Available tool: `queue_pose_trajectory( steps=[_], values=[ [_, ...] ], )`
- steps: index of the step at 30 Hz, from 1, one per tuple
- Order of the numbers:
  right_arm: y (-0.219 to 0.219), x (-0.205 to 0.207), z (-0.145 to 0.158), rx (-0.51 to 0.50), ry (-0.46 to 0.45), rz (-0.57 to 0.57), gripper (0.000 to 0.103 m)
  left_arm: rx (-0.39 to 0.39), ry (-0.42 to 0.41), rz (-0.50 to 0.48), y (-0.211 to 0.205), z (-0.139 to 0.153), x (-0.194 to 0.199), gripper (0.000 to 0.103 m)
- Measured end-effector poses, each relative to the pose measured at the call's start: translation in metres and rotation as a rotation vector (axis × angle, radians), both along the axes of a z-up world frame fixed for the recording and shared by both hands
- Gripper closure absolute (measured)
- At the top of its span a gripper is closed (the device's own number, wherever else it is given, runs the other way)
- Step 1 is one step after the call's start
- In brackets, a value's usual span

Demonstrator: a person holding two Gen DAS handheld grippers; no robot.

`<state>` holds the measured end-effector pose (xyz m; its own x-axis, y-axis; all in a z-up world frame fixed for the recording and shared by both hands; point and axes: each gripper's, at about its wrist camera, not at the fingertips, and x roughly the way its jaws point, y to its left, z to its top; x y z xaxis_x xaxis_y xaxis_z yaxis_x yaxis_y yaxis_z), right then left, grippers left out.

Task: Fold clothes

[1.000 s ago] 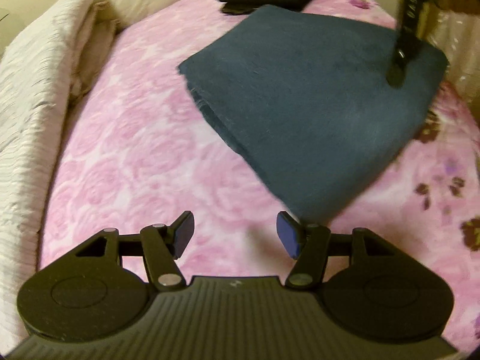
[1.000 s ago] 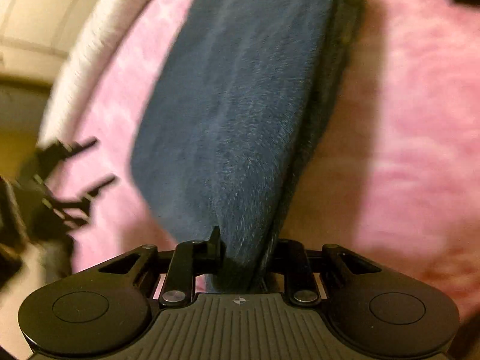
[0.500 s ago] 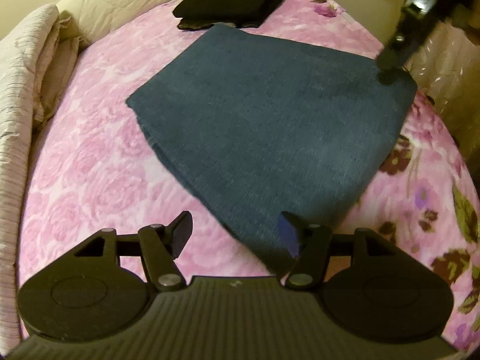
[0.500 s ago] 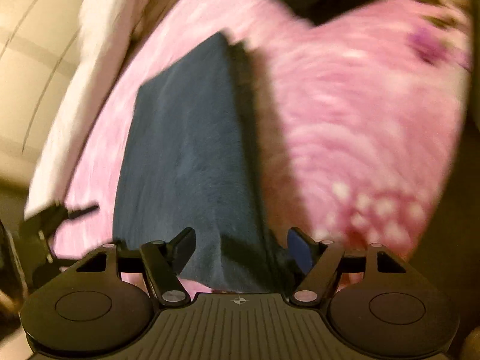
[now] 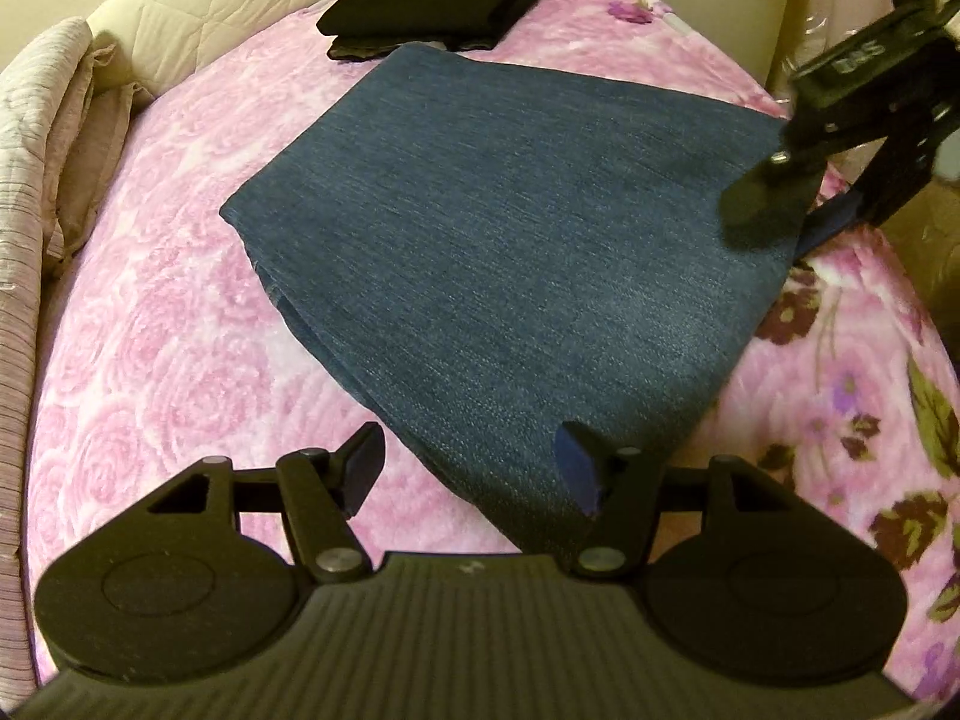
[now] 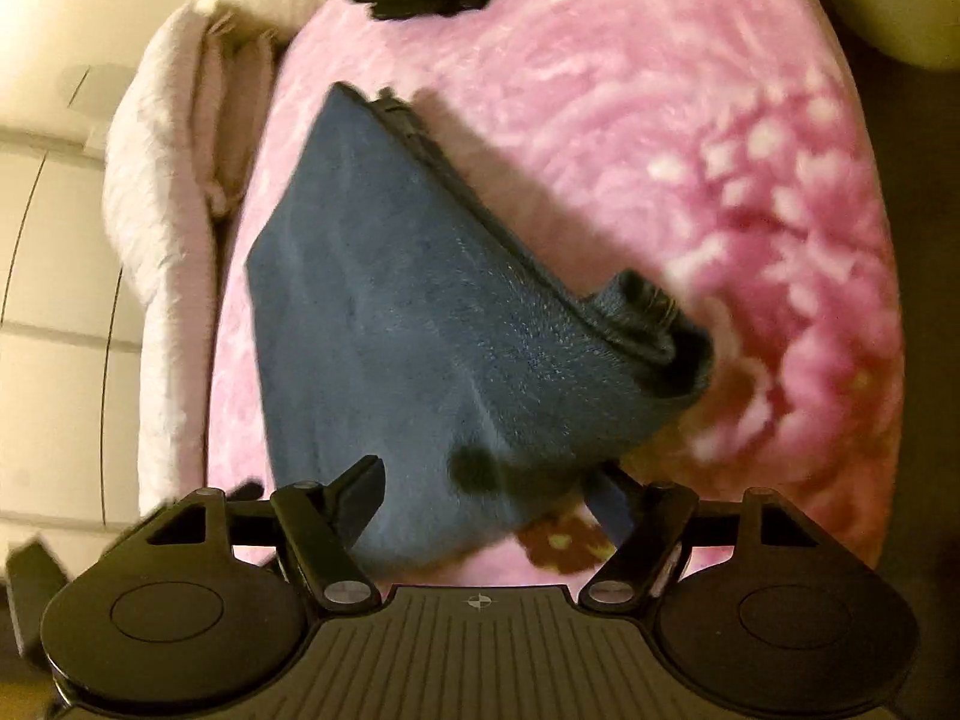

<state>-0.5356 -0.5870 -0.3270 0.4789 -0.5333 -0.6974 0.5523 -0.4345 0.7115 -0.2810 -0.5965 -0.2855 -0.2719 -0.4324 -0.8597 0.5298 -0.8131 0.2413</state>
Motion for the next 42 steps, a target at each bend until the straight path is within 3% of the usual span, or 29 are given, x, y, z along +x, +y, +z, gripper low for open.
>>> queue_pose_trajectory(
  steps=[3, 4, 5, 8, 11, 23, 30, 36, 38, 42],
  values=[
    [-0.004, -0.002, -0.010, 0.038, -0.025, -0.075, 0.028, 0.002, 0.004, 0.002, 0.000, -0.001, 0.000, 0.044],
    [-0.008, -0.003, -0.011, 0.057, -0.019, -0.083, 0.038, 0.005, 0.007, 0.002, 0.000, 0.000, 0.000, 0.044],
    [-0.012, -0.004, -0.012, 0.079, -0.008, -0.085, 0.056, 0.008, 0.009, 0.003, 0.001, 0.000, 0.000, 0.044],
    [-0.039, -0.002, 0.003, 0.100, 0.093, 0.069, 0.067, 0.011, 0.014, -0.001, 0.004, 0.001, -0.003, 0.044],
    [-0.063, 0.004, 0.014, 0.094, 0.184, 0.238, 0.072, 0.034, 0.029, -0.013, 0.006, 0.002, -0.009, 0.045],
    [-0.081, -0.018, 0.026, 0.084, 0.202, 0.285, 0.074, 0.095, 0.013, -0.152, 0.030, 0.000, -0.039, 0.044],
    [-0.074, -0.028, 0.021, 0.075, 0.161, 0.253, 0.073, 0.135, 0.061, -0.042, 0.011, 0.007, -0.017, 0.044],
    [-0.038, -0.035, 0.029, 0.008, 0.140, 0.168, 0.056, 0.142, 0.100, 0.078, -0.010, 0.018, 0.015, 0.044],
    [-0.027, -0.037, 0.031, 0.006, 0.146, 0.136, 0.046, 0.162, 0.121, 0.147, -0.019, 0.018, 0.025, 0.044],
    [-0.022, -0.028, 0.027, 0.033, 0.179, 0.139, 0.044, 0.219, 0.190, 0.274, -0.035, 0.015, 0.030, 0.044]
  ],
)
